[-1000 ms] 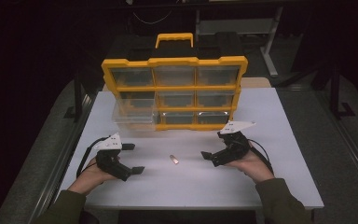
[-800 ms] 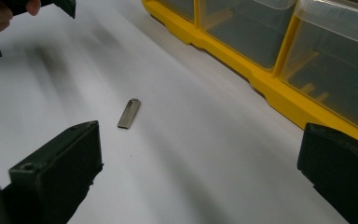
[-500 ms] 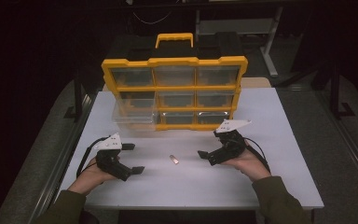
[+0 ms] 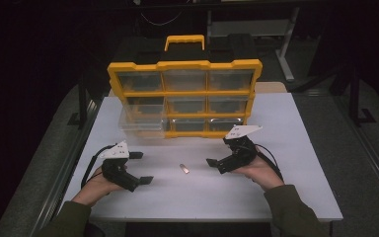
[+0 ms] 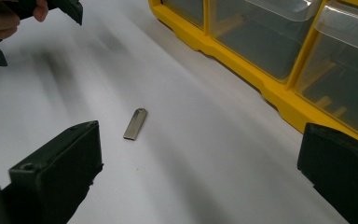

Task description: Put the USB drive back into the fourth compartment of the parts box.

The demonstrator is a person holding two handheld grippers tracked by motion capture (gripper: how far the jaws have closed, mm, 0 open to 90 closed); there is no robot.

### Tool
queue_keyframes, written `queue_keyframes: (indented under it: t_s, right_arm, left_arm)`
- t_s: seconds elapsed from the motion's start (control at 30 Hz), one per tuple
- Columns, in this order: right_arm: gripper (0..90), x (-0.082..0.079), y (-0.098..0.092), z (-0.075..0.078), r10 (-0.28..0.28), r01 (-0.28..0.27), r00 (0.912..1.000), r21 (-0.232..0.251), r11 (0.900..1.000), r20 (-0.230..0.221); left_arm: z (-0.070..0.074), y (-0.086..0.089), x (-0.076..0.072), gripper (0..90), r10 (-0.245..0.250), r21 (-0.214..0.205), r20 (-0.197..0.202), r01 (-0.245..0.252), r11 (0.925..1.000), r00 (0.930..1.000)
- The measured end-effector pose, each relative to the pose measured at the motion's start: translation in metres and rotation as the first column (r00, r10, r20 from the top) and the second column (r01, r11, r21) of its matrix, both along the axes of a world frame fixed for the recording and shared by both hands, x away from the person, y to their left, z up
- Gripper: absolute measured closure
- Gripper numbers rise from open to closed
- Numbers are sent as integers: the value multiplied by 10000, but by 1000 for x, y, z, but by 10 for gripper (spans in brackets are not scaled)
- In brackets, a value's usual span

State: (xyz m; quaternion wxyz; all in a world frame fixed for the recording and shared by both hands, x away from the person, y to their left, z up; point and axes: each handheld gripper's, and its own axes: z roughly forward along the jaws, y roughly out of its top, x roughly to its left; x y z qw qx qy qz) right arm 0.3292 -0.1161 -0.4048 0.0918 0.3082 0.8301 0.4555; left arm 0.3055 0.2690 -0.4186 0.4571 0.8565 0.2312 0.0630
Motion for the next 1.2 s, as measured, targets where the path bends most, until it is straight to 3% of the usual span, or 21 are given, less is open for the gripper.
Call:
queue_keyframes:
  t_s: [1.2]
  right_arm:
    - [0,10,21,4,314,-314,9995,-81,9995,-22]
  left_arm:
    - [1,-2,-1,0,-19,-40,50,19,10000,10000]
